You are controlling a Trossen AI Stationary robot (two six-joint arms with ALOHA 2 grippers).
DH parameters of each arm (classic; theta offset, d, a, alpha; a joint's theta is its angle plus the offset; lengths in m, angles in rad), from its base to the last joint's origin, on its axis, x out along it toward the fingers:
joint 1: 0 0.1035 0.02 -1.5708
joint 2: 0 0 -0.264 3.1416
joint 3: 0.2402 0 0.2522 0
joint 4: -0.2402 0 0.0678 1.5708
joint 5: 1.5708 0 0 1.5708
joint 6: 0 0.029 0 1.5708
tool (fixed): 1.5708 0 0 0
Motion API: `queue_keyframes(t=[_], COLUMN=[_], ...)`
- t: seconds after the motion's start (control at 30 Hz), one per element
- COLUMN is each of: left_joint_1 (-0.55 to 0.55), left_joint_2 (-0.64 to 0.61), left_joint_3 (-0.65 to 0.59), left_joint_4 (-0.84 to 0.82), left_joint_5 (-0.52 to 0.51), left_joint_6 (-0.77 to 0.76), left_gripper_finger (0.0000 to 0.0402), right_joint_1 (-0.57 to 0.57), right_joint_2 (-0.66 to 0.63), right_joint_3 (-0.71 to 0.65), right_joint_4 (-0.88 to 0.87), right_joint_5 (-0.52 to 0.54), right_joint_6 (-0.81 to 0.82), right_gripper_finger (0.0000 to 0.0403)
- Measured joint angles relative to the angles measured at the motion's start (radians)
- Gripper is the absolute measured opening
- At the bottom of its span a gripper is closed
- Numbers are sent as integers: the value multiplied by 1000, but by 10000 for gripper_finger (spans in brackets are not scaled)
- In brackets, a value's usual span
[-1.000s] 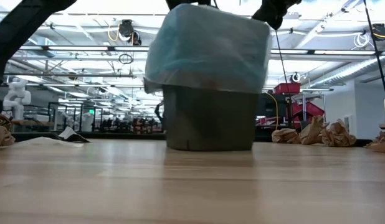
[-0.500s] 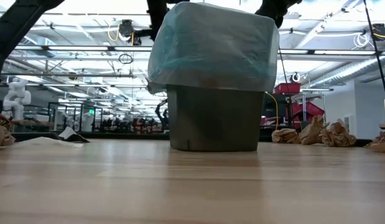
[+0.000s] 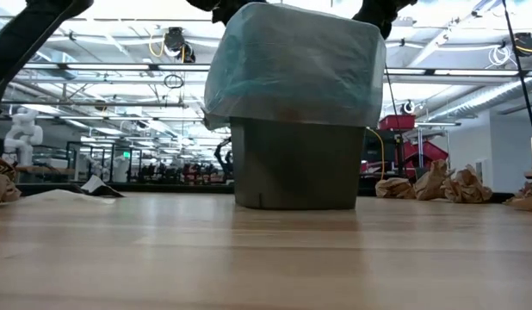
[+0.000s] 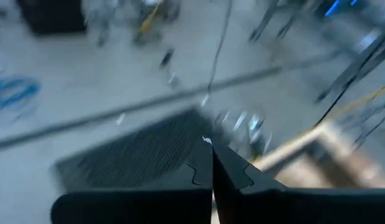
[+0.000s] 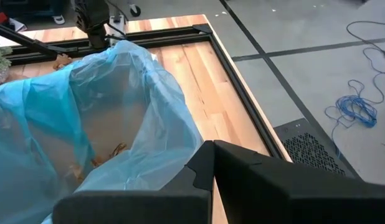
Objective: Pick and place trash into bin
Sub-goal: Put the white paper into the brown trash bin
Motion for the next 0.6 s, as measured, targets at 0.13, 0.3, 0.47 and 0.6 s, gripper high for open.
queue_keyframes(t=[0.13, 0.3, 0.47, 0.6], left_joint_1=[-26, -85, -148, -198], left_joint_2=[-4, -59, -169, -262], left_joint_3=[0, -2, -2, -2], left_joint_4=[174, 256, 180, 139], left_joint_5=[123, 328, 355, 282], left_joint_6=[15, 94, 187, 237], left_gripper_finger=[0, 0, 0, 0], right_joint_1=[0, 0, 0, 0], right_joint_2=[0, 0, 0, 0], right_joint_3=[0, 0, 0, 0], right_joint_4=[0, -1, -1, -1], right_joint_5=[0, 1, 2, 1], right_joint_6=[3, 3, -1, -6], right_gripper_finger=[0, 0, 0, 0])
